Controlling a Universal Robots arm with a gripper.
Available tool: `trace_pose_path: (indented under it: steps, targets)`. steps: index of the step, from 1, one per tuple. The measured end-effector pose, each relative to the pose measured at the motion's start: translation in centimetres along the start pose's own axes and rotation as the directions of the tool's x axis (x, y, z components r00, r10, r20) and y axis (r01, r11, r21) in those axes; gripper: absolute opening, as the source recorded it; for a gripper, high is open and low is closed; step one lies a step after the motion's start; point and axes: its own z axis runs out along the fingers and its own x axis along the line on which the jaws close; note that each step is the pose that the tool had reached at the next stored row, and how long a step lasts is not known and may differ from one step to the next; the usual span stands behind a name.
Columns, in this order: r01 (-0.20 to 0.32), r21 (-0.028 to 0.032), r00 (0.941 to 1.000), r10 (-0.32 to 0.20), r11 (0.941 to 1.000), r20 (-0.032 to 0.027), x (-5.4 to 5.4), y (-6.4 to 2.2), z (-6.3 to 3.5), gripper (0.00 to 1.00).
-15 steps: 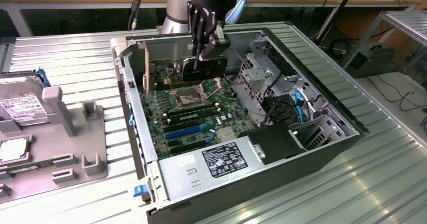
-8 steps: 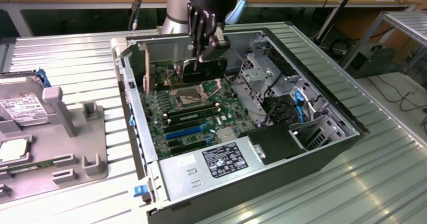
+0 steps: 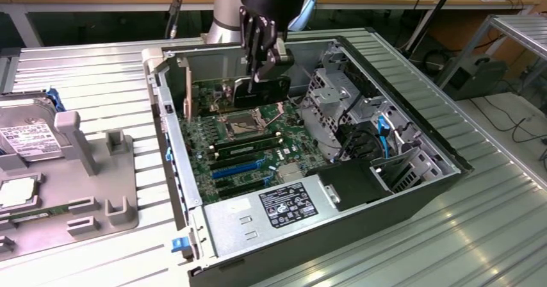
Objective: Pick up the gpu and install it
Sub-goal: 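Insert the gpu into the slot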
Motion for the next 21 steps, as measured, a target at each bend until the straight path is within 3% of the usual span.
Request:
trace_pose_path:
  steps: [21]
  targets:
    - [0.0,0.0,1.0,0.0,1.0,0.0,0.0,-0.05,1.17,0.27]
